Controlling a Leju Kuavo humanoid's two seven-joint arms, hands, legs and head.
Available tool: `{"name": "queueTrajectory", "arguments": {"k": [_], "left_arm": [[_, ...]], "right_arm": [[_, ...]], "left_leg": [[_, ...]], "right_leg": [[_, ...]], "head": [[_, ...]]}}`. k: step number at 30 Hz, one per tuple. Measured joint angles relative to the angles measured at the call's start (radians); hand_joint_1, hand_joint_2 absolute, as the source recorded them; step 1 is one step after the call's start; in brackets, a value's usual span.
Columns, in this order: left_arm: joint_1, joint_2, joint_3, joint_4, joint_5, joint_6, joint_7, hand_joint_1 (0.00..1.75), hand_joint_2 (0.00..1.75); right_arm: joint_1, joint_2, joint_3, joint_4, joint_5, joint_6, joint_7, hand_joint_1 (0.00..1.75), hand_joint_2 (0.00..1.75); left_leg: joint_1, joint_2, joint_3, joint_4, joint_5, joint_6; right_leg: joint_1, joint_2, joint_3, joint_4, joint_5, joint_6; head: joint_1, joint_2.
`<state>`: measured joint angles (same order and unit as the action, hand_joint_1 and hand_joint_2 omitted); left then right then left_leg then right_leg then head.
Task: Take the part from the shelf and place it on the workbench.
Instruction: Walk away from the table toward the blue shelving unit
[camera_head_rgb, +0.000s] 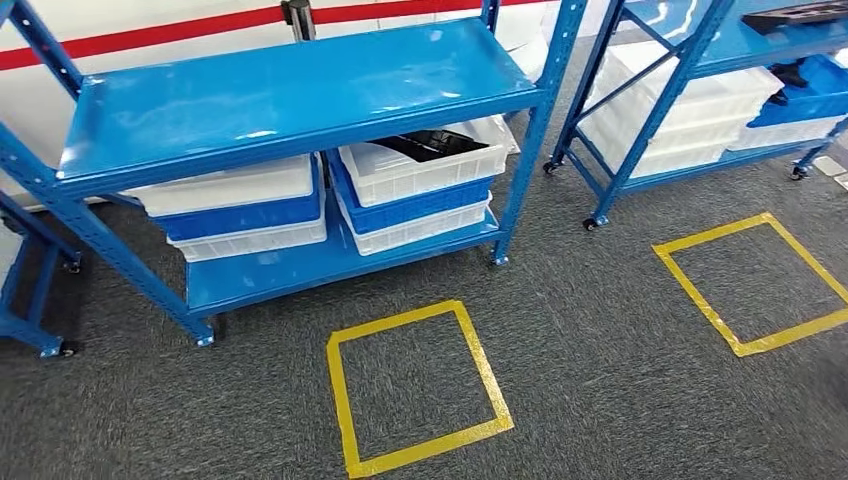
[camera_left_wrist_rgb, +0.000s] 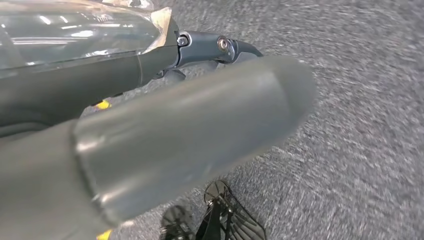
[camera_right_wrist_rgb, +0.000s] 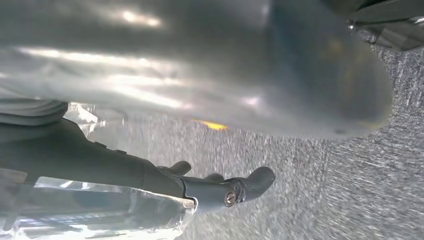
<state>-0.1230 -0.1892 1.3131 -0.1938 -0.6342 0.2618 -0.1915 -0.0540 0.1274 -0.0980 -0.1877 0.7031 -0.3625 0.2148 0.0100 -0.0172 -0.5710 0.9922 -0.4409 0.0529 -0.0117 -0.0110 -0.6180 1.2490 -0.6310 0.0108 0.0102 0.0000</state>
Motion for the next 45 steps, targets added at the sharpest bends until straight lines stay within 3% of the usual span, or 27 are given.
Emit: {"name": "queueTrajectory", "arguments": {"k": [1,2,4,5,7,9,10,12,14,15,16,17,18,20,22,25,32,44,45], "left_arm": [[0.001,0.000,0.000,0.000,0.002,0.001,0.000,0.00,0.00],[0.002,0.000,0.000,0.000,0.004,0.002,0.001,0.00,0.00],[0.002,0.000,0.000,0.000,0.006,0.003,0.002,0.00,0.00],[0.002,-0.001,0.000,0.000,0.006,0.004,0.002,0.00,0.00],[0.003,-0.001,0.000,0.000,0.006,0.005,0.001,0.00,0.00],[0.005,0.000,0.000,0.000,0.007,0.007,0.001,0.00,0.00],[0.006,0.000,0.000,0.000,0.007,0.008,0.001,0.00,0.00],[0.005,0.000,0.000,0.000,0.008,0.010,0.001,0.00,0.00],[0.003,-0.001,0.000,0.000,0.008,0.010,0.001,0.00,0.00],[0.003,-0.001,0.000,0.000,0.007,0.010,0.001,0.00,0.00],[0.004,-0.001,0.000,0.000,0.007,0.010,0.001,0.00,0.00],[0.005,-0.001,0.000,0.000,0.006,0.010,0.001,0.00,0.00],[0.005,-0.001,0.000,0.000,0.005,0.009,0.001,0.00,0.00],[0.005,-0.001,0.000,0.000,0.002,0.009,0.000,0.00,0.00],[0.003,-0.001,0.000,0.000,-0.002,0.008,-0.001,0.00,0.00],[0.003,-0.001,0.000,0.000,-0.005,0.004,-0.002,0.00,0.00],[0.003,0.000,-0.001,0.000,-0.007,0.003,-0.004,0.00,0.00],[0.003,0.000,-0.001,0.000,-0.011,0.017,-0.003,0.00,0.00],[0.003,0.000,-0.001,0.000,-0.011,0.023,-0.001,0.00,0.44]], "right_arm": [[0.002,-0.001,0.000,0.000,0.002,0.000,0.000,0.00,0.00],[0.003,-0.002,0.000,0.000,0.003,0.001,0.001,0.00,0.00],[0.004,-0.005,0.000,0.000,0.009,0.000,0.003,0.00,0.00],[0.004,-0.006,0.000,0.000,0.013,0.000,0.003,0.00,0.00],[0.002,-0.007,0.001,0.001,0.020,-0.003,0.003,0.00,0.00],[-0.003,-0.005,0.001,0.001,0.026,-0.007,0.004,0.00,0.00],[-0.003,-0.005,0.003,0.001,0.032,-0.013,0.005,0.00,0.00],[-0.002,-0.003,0.009,0.001,0.037,-0.034,0.006,0.00,0.00],[0.001,-0.003,0.012,0.001,0.024,-0.056,0.001,0.00,0.00],[0.002,-0.003,0.010,0.001,0.016,-0.063,-0.002,0.00,0.00],[0.003,-0.003,0.009,0.001,0.011,-0.068,-0.006,0.00,0.00],[0.003,-0.003,0.008,0.001,0.007,-0.071,-0.009,0.00,0.00],[0.004,-0.002,0.007,0.001,0.004,-0.073,-0.011,0.00,0.00],[0.003,0.000,0.005,0.001,-0.001,-0.075,-0.016,0.00,0.00],[0.003,0.001,0.001,0.001,-0.006,-0.078,-0.020,0.00,0.00],[0.003,0.001,-0.007,0.001,-0.015,-0.084,-0.023,0.00,0.00],[0.004,0.002,-0.024,0.001,-0.024,-0.090,-0.029,0.00,0.00],[0.003,0.003,-0.036,0.001,-0.033,-0.095,-0.034,0.00,0.00],[0.003,0.003,-0.038,0.001,-0.036,-0.096,-0.036,0.00,0.00]], "left_leg": [[0.000,-0.015,0.000,0.000,0.000,0.000],[0.000,-0.030,0.001,0.001,0.000,-0.001],[0.000,-0.059,0.003,0.002,0.000,-0.003],[-0.002,-0.070,0.004,0.003,-0.001,-0.006],[-0.004,-0.087,0.002,0.005,-0.003,-0.016],[-0.002,-0.100,-0.003,0.006,-0.003,-0.029],[0.000,-0.091,-0.007,0.012,-0.007,-0.034],[0.002,-0.046,-0.033,0.068,-0.043,-0.044],[0.003,-0.002,-0.091,0.188,-0.109,-0.052],[0.005,0.005,-0.122,0.249,-0.134,-0.056],[0.007,0.008,-0.140,0.283,-0.141,-0.058],[0.009,0.010,-0.140,0.283,-0.129,-0.059],[0.010,0.013,-0.119,0.240,-0.099,-0.058],[0.009,0.022,-0.045,0.102,-0.037,-0.052],[0.005,0.029,-0.003,0.022,-0.014,-0.046],[-0.001,0.027,0.002,0.013,-0.015,-0.047],[-0.017,0.026,0.001,0.014,-0.018,-0.033],[-0.017,0.026,0.002,0.014,-0.018,-0.031],[-0.016,0.026,0.002,0.014,-0.018,-0.031]], "right_leg": [[-0.001,0.004,-0.018,0.028,-0.003,0.005],[-0.001,0.006,-0.015,0.015,0.014,0.013],[-0.004,0.029,0.037,-0.116,0.081,0.029],[-0.006,0.047,0.064,-0.182,0.109,0.032],[-0.006,0.067,0.090,-0.252,0.137,0.024],[-0.004,0.051,0.095,-0.256,0.141,0.008],[-0.005,0.043,0.098,-0.257,0.143,0.001],[-0.010,0.025,0.101,-0.261,0.146,-0.014],[-0.007,0.008,0.101,-0.261,0.145,-0.024],[-0.005,0.000,0.100,-0.261,0.144,-0.026],[-0.004,-0.007,0.100,-0.260,0.144,-0.026],[-0.004,-0.012,0.100,-0.260,0.143,-0.026],[-0.004,-0.016,0.101,-0.260,0.142,-0.025],[-0.001,-0.019,0.104,-0.260,0.140,-0.022],[0.008,-0.021,0.102,-0.258,0.134,-0.017],[0.016,-0.023,0.095,-0.255,0.127,-0.015],[0.009,-0.023,0.100,-0.257,0.131,-0.002],[0.006,-0.023,0.099,-0.258,0.131,-0.001],[0.006,-0.023,0.099,-0.258,0.131,-0.001]], "head": [[0.000,0.000],[0.001,0.000],[0.002,0.000],[0.002,0.000],[0.002,0.000],[0.002,0.000],[0.002,0.000],[-0.003,0.000],[-0.008,0.000],[-0.008,0.000],[-0.008,0.000],[-0.008,0.000],[-0.008,0.000],[-0.009,0.000],[-0.008,0.000],[-0.007,0.000],[-0.008,0.000],[-0.008,0.000],[-0.008,0.000]]}}
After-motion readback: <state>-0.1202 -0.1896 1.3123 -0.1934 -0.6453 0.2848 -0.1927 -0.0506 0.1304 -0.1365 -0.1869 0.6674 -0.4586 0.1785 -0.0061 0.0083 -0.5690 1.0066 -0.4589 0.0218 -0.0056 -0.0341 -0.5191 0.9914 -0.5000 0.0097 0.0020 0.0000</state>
